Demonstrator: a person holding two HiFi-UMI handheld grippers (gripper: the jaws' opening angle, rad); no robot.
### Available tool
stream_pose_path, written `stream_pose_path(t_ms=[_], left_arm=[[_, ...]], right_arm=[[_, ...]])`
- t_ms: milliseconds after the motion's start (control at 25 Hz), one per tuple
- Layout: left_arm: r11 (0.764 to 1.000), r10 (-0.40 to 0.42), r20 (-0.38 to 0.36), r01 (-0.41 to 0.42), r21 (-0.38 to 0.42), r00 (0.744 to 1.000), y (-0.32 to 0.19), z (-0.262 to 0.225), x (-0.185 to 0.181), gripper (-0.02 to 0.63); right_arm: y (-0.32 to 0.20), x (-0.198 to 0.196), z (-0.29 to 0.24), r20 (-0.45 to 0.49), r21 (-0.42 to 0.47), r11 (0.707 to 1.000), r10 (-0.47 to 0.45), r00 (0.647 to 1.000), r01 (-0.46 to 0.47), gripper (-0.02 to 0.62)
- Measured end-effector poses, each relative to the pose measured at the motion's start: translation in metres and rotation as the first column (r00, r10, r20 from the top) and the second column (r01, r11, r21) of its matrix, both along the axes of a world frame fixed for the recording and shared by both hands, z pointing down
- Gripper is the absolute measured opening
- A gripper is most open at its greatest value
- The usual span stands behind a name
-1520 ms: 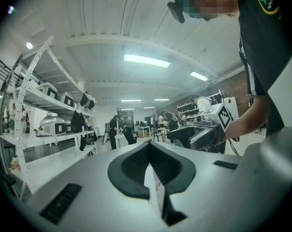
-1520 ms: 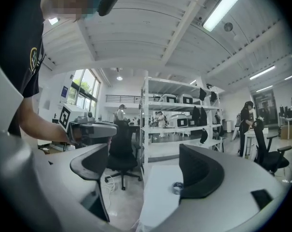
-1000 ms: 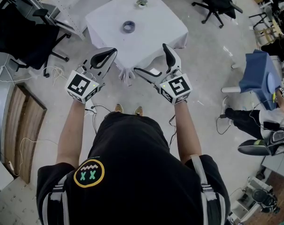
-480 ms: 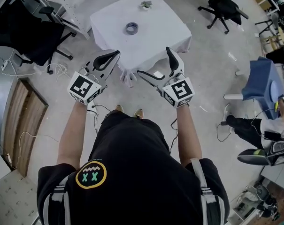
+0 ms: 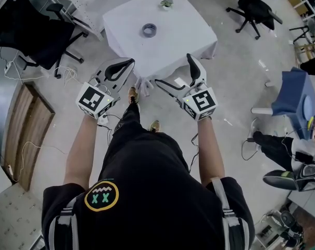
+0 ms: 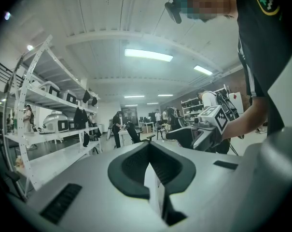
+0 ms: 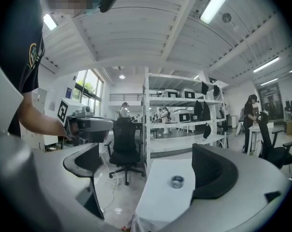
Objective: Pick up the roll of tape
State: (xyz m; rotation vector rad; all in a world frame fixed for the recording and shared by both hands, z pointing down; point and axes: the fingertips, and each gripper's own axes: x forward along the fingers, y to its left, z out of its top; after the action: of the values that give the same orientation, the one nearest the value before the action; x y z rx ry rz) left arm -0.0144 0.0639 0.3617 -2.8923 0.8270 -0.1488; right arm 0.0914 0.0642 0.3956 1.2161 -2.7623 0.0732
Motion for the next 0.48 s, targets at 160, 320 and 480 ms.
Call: stream_pose_path(t_ms=[160, 320, 480], left_arm=[[1.000, 0.016, -0.010, -0.016, 0.000, 1.000, -0.031, 0.009, -0.003, 0.017], [0.999, 0.047, -0.005, -0.047, 0.023, 0.999, -0.069, 0.010, 0.000, 0.017], [0.999, 0.039, -0.015, -0.039, 0.013, 0.999, -0.115, 0.012, -0.005, 0.017]], right_arm=[[-0.028, -0.007, 0.007, -0.010, -0.009, 1.000, 0.007, 1.000, -0.007, 0.598], [-0.070, -0.012, 0.014, -0.029, -0.020, 1.000, 0.017, 0.999, -0.017, 0.598], [-0.116, -0.020, 0.018, -0.047, -0.031, 0.999, 0.023, 0.999, -0.025, 0.598]])
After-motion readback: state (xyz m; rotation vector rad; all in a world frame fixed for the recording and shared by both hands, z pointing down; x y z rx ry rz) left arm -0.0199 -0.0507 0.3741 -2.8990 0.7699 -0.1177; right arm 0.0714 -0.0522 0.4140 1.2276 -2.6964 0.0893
